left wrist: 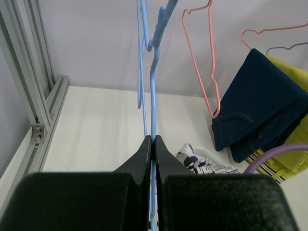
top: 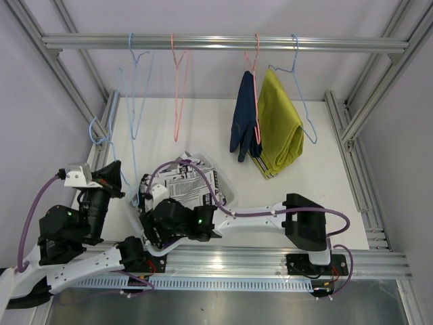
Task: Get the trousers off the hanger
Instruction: Place the trousers in the bin.
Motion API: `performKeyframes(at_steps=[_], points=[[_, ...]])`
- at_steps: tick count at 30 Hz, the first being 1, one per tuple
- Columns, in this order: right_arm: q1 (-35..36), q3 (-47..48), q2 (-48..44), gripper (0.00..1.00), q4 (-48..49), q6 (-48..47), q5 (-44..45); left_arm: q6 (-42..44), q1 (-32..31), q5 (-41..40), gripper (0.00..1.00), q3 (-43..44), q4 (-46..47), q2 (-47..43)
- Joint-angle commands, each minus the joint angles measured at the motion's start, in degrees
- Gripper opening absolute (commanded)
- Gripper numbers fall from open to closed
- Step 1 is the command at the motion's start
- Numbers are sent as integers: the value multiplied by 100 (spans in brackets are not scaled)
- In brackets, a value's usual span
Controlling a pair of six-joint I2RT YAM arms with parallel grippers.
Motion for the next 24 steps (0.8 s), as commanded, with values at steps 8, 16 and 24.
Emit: performKeyframes(at_steps=[8,16,24], points=[[328,213,-917,72,-795,82,-191,-67,-33,-68,0,-90,136,-82],[363,107,-1182,49,-681,-111,-77,-93,-25,-24,1,-152,127,-109],[144,2,-435,22,-400,29,-200,-102,-16,11,1,-196,110,-91]])
